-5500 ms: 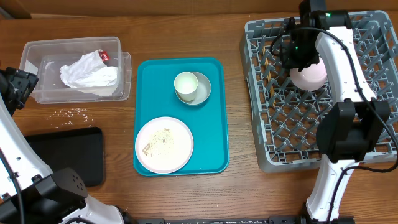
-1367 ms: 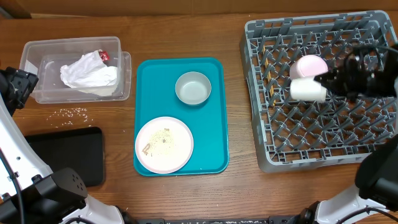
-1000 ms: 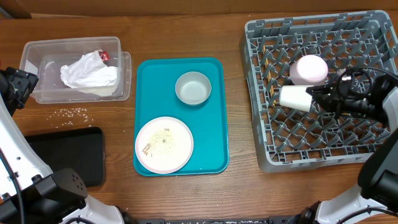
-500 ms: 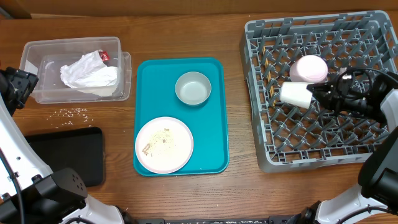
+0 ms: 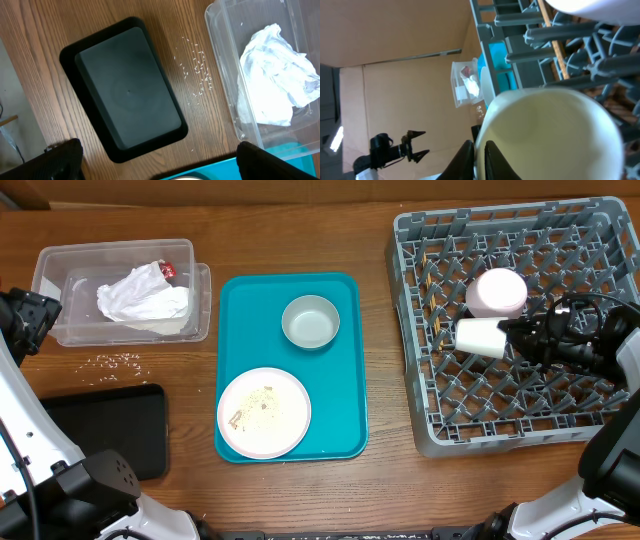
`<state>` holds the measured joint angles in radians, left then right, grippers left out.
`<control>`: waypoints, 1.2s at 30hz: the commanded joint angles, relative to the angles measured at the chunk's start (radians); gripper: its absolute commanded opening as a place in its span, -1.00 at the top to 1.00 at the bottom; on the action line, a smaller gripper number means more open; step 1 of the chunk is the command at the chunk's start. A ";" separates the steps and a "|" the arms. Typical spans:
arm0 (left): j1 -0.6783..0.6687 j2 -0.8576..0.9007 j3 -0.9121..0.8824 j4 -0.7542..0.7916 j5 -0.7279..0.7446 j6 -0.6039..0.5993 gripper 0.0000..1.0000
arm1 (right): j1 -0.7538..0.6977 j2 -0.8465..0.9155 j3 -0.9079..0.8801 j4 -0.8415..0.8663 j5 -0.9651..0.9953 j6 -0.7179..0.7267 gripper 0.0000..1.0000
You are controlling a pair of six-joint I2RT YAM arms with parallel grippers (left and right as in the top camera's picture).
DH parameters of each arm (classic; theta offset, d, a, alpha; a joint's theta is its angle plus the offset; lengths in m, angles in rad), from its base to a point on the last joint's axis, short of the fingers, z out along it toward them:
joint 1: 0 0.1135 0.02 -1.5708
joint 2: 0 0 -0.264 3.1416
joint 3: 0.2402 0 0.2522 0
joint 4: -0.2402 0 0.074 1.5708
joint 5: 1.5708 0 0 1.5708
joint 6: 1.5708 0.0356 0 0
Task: Sort waste into correct bins and load items into the dishwasher
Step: 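Lower the white cup into the rack and open the right gripper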
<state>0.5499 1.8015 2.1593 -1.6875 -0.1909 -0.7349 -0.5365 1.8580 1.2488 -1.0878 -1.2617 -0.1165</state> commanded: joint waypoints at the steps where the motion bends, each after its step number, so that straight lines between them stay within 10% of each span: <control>1: 0.000 0.010 0.000 -0.002 0.001 -0.021 -1.00 | -0.002 0.007 -0.006 0.006 0.011 0.006 0.76; 36: 0.000 0.010 0.000 -0.002 0.001 -0.021 -1.00 | -0.087 0.018 0.167 -0.146 0.446 0.118 0.81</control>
<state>0.5499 1.8015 2.1593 -1.6871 -0.1909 -0.7349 -0.6083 1.8641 1.3365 -1.2049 -1.0260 0.0013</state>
